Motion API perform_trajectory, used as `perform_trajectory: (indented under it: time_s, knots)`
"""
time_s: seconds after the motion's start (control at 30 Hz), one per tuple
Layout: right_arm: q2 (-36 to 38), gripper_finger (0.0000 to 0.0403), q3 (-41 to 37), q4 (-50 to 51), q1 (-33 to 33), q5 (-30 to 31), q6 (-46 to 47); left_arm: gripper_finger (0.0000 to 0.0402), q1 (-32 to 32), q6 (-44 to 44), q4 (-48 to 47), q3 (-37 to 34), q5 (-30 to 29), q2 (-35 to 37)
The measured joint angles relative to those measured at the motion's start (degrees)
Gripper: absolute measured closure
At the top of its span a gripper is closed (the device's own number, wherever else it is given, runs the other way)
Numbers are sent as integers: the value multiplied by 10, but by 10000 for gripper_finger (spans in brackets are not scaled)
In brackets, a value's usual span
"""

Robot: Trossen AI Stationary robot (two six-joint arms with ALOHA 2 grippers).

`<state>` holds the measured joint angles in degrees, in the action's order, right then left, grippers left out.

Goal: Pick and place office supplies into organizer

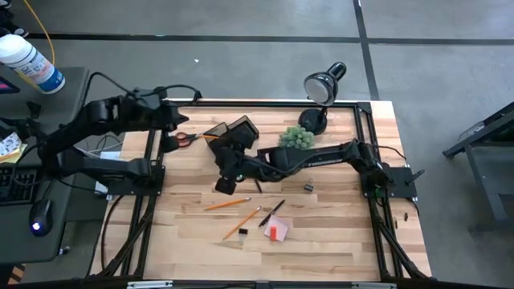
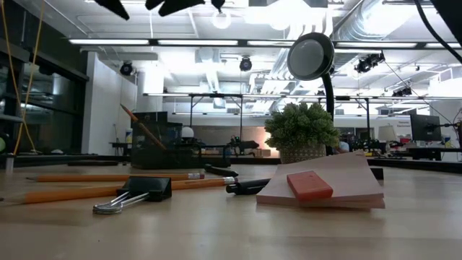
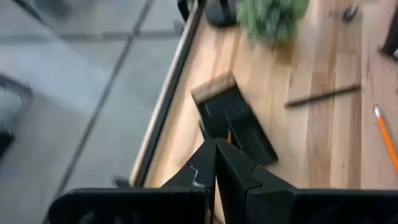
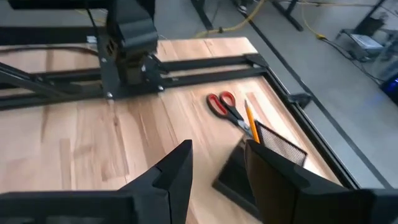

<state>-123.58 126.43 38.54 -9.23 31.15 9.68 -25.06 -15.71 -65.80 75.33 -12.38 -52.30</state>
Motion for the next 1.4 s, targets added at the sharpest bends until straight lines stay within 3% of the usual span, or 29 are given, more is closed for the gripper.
perform_trajectory:
  time_s: [0.13,0.37,0.7,0.9,1.07,1.23,1.4]
  knots:
    - [0,263,0,30,-21,36,8,401,-1,2,-57,42,4,-35]
    - [0,263,0,63,-41,52,8,401,-12,-26,-64,107,8,-95]
    - [-1,263,0,65,-39,52,33,401,-191,-128,-160,119,150,-216]
    - [-1,263,0,66,-39,56,42,401,-288,-201,-161,119,188,-271]
    - [-1,263,-2,66,-39,60,49,401,-357,-239,-173,119,252,-304]
    - [-1,263,-2,55,-35,61,59,401,-404,-254,-200,119,229,-342]
    - [-1,263,-2,24,-31,56,68,401,-405,-245,-194,119,204,-367]
